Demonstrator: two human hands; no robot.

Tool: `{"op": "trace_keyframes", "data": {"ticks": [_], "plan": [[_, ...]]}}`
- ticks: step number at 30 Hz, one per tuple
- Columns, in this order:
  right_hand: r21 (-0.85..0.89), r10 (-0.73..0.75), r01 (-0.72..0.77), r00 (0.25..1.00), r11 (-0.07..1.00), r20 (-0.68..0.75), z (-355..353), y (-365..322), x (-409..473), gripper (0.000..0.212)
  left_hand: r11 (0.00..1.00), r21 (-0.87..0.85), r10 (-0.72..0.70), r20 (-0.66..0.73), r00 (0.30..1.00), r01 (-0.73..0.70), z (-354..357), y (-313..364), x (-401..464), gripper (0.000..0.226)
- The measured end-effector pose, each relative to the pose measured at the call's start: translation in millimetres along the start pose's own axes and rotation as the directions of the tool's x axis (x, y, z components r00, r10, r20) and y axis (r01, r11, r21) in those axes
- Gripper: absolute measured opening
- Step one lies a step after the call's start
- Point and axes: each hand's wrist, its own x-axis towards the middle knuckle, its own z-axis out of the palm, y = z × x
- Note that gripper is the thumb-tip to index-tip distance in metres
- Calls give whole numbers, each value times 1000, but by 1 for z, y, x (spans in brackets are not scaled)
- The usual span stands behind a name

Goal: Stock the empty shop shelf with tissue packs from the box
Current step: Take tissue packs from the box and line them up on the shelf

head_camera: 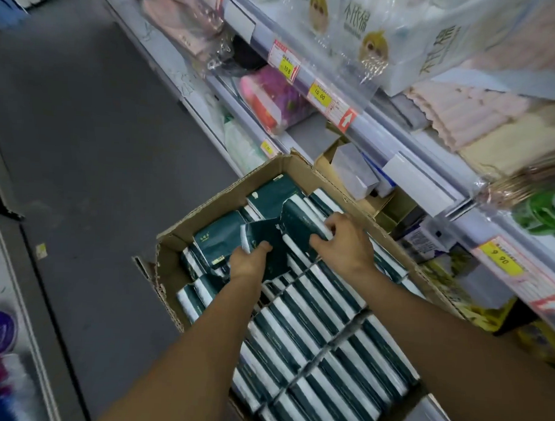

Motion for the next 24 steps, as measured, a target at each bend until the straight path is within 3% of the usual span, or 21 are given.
{"op": "trace_keyframes", "data": {"ticks": [3, 5, 10, 13, 17, 24], "plan": [[465, 125, -107, 992, 879, -7, -26, -3, -18, 18, 989, -38, 145, 20, 989, -144, -23, 15, -31, 29], [650, 156, -128, 988, 749, 15, -50, -8, -35, 9, 966, -42, 256, 55, 965, -254, -36, 25, -59, 25], [810, 219, -153, 975, 566, 31, -118, -16, -90, 23, 913, -117, 406, 174, 897, -391, -53, 51, -132, 12], [879, 222, -100, 975, 466, -7, -161, -22, -129, 22, 887, -169, 461, 290, 839, -429, -51, 65, -177, 27], [901, 216, 3, 971, 434, -107, -214, -24, -180, 28, 835, -217, 549, 387, 741, -505, -39, 80, -239, 36], [754, 174, 201, 906, 625, -386, -286, -16, -263, 48, 710, -287, 682, 508, 526, -643, -6, 101, -336, 37]]}}
